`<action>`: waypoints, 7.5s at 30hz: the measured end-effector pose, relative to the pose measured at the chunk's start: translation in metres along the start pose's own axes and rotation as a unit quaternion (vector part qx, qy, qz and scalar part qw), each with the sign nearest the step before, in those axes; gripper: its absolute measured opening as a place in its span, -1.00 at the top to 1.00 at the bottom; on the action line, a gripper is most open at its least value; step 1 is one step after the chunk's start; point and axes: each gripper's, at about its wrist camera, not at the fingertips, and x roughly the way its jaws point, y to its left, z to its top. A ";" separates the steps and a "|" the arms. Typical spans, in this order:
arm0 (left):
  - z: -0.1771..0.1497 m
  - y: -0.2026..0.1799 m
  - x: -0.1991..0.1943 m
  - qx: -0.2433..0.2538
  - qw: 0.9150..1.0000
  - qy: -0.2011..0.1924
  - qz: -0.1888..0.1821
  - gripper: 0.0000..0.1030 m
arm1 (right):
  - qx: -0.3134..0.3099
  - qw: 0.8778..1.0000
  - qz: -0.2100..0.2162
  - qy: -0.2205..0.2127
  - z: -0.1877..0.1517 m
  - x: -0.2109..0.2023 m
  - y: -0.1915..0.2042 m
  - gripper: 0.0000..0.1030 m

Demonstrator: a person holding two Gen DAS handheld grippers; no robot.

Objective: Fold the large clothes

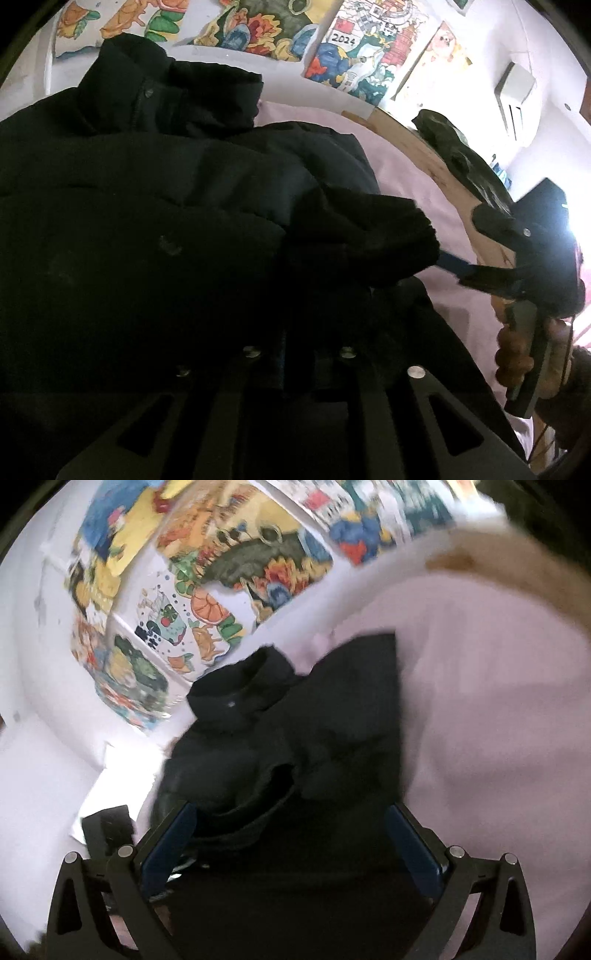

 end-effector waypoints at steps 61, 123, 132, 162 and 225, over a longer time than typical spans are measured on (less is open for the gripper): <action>-0.020 0.210 -0.107 -0.147 0.928 -0.107 0.324 -0.97 | -0.358 0.870 -0.338 0.009 -0.024 0.082 0.036 0.18; 0.179 0.137 -0.055 -0.032 0.972 -0.157 0.173 0.86 | -0.112 0.985 -0.105 -0.080 0.133 0.169 0.054 0.79; 0.117 0.129 -0.131 -0.041 0.968 -0.212 0.128 0.92 | -0.199 0.971 -0.084 -0.099 0.083 0.099 0.088 0.82; 0.034 0.159 -0.090 -0.062 0.978 -0.141 0.143 0.45 | -0.341 0.919 -0.198 -0.003 -0.007 0.144 0.057 0.61; 0.018 0.115 -0.053 0.038 0.952 -0.062 0.297 -0.87 | -0.311 0.921 -0.232 -0.021 -0.019 0.144 0.072 -0.88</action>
